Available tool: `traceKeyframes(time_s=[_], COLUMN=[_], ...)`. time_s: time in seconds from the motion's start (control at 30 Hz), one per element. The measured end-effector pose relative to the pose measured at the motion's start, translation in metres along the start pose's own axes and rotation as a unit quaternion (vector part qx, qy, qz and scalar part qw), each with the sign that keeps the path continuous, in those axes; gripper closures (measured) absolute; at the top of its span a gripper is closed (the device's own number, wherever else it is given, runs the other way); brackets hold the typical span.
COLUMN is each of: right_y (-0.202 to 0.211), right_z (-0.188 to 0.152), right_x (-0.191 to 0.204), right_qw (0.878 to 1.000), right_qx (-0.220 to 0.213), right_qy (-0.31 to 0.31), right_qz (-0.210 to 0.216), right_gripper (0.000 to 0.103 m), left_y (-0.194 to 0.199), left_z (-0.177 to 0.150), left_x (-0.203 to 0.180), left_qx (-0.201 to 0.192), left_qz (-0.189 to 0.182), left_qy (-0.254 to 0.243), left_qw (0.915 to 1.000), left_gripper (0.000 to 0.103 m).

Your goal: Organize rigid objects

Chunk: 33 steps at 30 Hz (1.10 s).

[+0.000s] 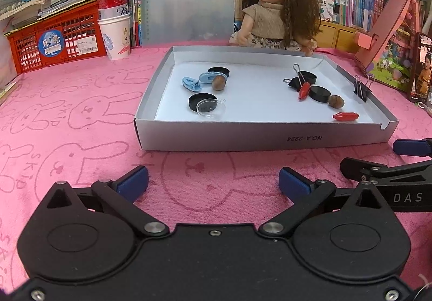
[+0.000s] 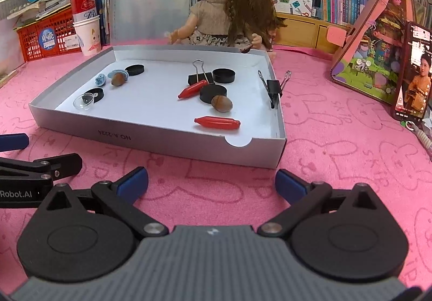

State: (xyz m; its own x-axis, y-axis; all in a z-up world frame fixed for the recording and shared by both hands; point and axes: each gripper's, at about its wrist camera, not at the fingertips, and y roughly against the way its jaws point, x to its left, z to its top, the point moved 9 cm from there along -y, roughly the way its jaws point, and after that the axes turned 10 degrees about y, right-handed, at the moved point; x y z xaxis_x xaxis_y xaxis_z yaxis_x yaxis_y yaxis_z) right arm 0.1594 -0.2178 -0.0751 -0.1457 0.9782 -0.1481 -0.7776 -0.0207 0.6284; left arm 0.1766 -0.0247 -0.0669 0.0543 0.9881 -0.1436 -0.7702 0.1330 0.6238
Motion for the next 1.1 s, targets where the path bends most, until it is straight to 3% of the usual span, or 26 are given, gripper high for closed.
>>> traceKeyframes(time_s=[1.1], right_y=[0.0003], right_z=[0.0002], right_x=[0.0004], right_qw=[1.0], right_qx=[0.0], right_qy=[0.0], right_qz=[0.0], right_gripper=[0.0], left_y=[-0.0006], left_z=[-0.0015], left_x=[-0.0008], left_qx=[0.0], left_qz=[0.004], left_qy=[-0.004], left_qw=[1.0], left_gripper=[0.0])
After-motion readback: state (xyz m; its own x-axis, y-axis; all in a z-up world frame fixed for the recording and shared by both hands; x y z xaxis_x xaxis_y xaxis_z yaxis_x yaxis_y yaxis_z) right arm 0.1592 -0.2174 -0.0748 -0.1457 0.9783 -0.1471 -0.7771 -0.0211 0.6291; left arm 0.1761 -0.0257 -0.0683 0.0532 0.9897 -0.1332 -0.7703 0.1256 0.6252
